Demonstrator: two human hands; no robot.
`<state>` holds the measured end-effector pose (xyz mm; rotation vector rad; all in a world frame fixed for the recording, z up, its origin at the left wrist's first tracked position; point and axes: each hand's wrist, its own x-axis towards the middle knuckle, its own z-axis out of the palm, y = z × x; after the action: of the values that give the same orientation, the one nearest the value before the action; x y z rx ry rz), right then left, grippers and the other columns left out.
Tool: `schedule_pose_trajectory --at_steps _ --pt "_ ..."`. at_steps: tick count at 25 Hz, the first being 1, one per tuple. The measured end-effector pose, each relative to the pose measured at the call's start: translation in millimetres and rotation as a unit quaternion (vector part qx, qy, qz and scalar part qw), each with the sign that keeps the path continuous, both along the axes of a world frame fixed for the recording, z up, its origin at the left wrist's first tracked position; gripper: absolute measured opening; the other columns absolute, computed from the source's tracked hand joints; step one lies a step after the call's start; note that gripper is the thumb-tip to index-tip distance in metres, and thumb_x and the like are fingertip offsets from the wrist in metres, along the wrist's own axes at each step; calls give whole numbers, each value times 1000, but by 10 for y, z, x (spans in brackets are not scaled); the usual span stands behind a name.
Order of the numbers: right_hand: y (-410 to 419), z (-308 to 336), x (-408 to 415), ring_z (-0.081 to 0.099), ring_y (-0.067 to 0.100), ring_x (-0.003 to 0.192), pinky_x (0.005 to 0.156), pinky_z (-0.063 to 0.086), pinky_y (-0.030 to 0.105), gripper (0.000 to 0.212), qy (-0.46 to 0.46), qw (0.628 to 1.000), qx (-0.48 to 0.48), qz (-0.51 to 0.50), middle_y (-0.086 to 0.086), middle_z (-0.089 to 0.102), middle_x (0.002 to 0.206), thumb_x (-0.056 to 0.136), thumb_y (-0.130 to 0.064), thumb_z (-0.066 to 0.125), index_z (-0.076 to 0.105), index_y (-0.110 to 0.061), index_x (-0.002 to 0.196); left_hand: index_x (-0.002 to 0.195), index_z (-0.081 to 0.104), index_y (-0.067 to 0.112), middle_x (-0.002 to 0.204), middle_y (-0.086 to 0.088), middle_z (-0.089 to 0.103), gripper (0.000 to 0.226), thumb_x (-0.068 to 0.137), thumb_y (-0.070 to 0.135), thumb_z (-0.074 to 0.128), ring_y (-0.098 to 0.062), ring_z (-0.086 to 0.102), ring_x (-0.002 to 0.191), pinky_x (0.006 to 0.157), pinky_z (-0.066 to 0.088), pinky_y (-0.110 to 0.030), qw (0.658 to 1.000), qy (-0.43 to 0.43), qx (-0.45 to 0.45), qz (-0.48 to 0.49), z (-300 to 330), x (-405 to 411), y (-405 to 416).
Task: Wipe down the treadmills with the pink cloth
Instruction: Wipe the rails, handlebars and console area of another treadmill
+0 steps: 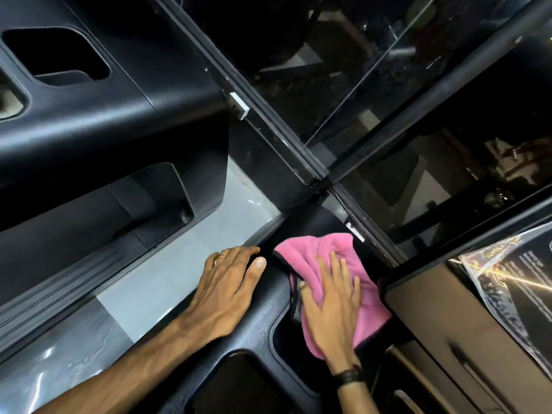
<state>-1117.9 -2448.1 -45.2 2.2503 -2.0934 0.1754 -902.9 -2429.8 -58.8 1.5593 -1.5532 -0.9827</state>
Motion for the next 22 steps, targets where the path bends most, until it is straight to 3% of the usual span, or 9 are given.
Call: schedule_pose_trajectory --at_steps 2,4,6,9,12,16,18,22 --pt "-163 -11 -227 23 27 151 123 -8 35 72 -4 1000 15 -14 7 28 163 88 -54 40 40 -20 152 139 49 27 137 12 54 84 87 71 1 -5 40 131 117 19 -35 1000 -2 6 6 28 -35 5" --pt "-704 33 -430 35 43 142 123 8 47 77 -98 991 11 -89 22 45 151 82 -55 40 53 -8 142 141 47 26 139 13 52 85 86 71 0 -4 38 132 118 17 -35 1000 -10 0 -3 75 -57 56" --pt "-908 81 -568 40 49 137 116 23 57 82 -152 980 -22 -130 27 51 144 78 -55 37 56 -3 139 142 45 27 140 14 50 86 87 73 -2 -2 36 133 119 17 -36 999 -28 -19 -9 93 -59 157" --pt "-132 121 -410 39 35 140 113 32 48 75 -109 987 53 -102 10 35 158 84 -53 35 39 -20 150 143 45 27 141 14 49 85 88 73 0 -4 35 134 119 17 -41 999 -45 -19 -10 54 -82 329" --pt "383 145 -303 31 28 145 117 23 56 76 25 996 25 -76 3 34 159 80 -54 26 38 -25 150 139 47 29 137 14 51 79 88 69 2 -4 36 134 120 15 -43 999 -24 1 28 57 -165 456" --pt "-171 269 -459 51 30 126 105 39 41 42 -96 993 18 -71 1 57 129 82 -38 47 55 -28 122 133 49 28 123 19 46 76 87 65 1 -5 40 128 120 15 -45 997 -58 -25 40 187 -258 708" --pt "-209 251 -506 54 36 123 102 38 47 33 -114 988 20 -100 8 60 119 86 -35 46 60 -26 114 131 50 27 120 18 46 74 89 61 0 -8 42 125 118 20 -46 995 -81 -26 42 198 -254 907" --pt "225 40 -366 32 32 140 115 19 61 53 -32 991 15 -131 7 42 150 93 -44 43 47 -23 140 131 49 29 118 15 49 61 96 50 4 -11 45 123 116 21 -51 988 -139 -58 24 141 -249 1302"
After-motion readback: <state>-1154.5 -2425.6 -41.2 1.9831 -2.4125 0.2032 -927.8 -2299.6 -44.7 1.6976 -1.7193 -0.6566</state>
